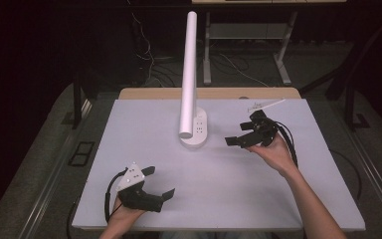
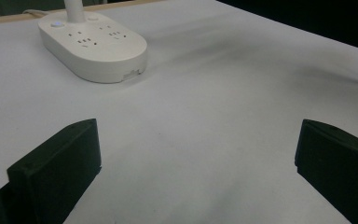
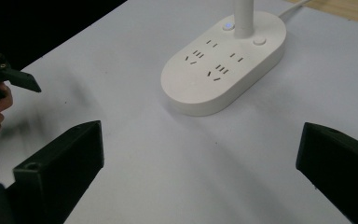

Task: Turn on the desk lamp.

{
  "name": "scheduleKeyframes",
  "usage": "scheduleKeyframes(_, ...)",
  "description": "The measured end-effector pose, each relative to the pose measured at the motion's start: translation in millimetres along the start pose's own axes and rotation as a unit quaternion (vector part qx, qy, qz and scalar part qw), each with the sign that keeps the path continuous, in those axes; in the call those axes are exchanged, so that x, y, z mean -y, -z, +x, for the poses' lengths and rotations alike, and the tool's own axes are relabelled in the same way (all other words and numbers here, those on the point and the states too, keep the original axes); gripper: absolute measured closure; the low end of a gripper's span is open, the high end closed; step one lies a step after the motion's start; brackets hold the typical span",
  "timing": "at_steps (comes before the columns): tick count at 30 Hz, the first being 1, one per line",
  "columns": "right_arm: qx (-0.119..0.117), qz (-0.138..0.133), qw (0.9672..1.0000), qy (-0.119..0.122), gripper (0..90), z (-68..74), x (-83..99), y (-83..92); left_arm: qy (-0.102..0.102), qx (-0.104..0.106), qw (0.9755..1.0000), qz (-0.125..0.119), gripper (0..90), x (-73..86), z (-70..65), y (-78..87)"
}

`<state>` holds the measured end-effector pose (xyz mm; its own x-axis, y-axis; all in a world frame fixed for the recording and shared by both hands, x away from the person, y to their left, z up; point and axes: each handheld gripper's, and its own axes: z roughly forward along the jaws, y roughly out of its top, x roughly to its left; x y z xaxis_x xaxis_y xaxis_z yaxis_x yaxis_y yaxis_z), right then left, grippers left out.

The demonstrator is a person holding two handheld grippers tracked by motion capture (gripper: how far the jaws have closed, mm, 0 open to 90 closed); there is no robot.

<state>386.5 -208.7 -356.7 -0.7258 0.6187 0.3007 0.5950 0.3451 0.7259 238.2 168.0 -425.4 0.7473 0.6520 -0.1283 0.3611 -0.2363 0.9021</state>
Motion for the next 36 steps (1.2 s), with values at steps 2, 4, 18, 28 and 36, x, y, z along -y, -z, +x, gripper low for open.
scheduleKeyframes(2,0.001,-0.001,1.0,0.001,0.3,-1.4,-2.8,-3.6,0.0,0.0,1.0,0.0,0.0,0.1,0.1,-0.1)
scheduleKeyframes(4,0.002,0.004,1.0,-0.002,0.3,-3.4,-5.7,-9.4,0.0,0.001,1.0,0.0,0.0,0.1,0.0,-0.3)
scheduleKeyframes(18,0.004,-0.007,0.9997,-0.022,0.2,-12.0,-21.2,-27.8,-0.002,0.004,1.0,0.001,0.0,0.0,-0.7,-0.4)
scheduleKeyframes(28,0.013,-0.017,0.9993,-0.032,0.3,-16.8,-37.6,-36.1,-0.002,0.006,1.0,0.0,0.0,0.1,-0.7,-0.5)
scheduleKeyframes(36,0.02,-0.021,0.9988,-0.04,0.3,-20.3,-46.2,-44.5,-0.004,0.005,1.0,0.0,0.0,-0.1,-0.3,0.1)
